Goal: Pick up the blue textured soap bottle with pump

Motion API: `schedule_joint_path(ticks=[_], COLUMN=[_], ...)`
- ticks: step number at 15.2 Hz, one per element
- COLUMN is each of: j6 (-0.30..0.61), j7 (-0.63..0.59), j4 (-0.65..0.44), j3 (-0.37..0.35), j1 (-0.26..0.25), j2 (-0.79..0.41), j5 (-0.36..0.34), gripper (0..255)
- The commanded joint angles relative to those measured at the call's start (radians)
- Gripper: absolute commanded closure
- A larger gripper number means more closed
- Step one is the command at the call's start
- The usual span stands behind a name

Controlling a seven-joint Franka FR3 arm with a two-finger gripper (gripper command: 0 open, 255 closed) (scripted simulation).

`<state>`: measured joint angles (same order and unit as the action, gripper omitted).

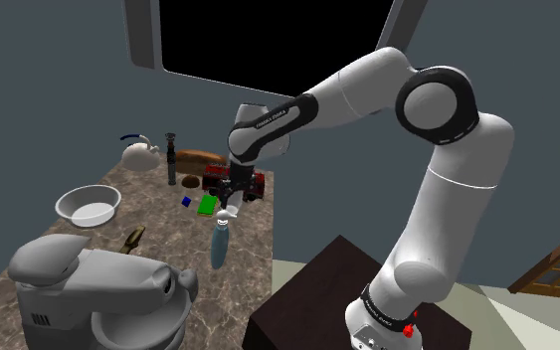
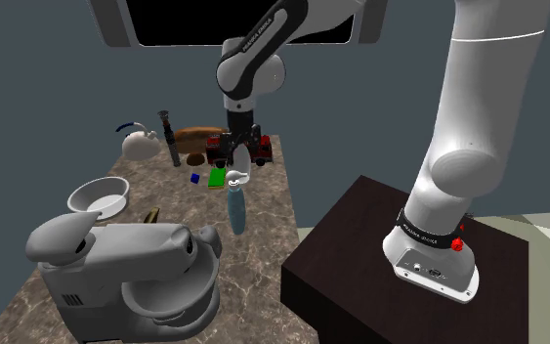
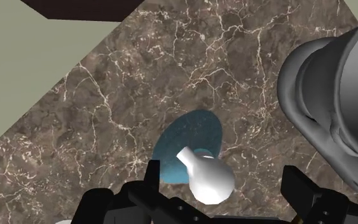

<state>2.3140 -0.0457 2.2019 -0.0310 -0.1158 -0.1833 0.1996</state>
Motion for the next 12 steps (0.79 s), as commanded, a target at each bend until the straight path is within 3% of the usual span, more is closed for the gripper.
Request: schedule_joint_path(ticks=[1, 4, 12], j6=[0.024, 0.048, 0.126], j7=[0.003, -0.004, 0.014], j4=[-0.053, -0.148, -0.148], j3=[-0.002, -0.009, -0.014], j1=[-0.001, -0.007, -0.006], j2=[-0.079, -0.198, -0.276], j5=[0.007, 0.013, 0.024], gripper=[0, 0, 0])
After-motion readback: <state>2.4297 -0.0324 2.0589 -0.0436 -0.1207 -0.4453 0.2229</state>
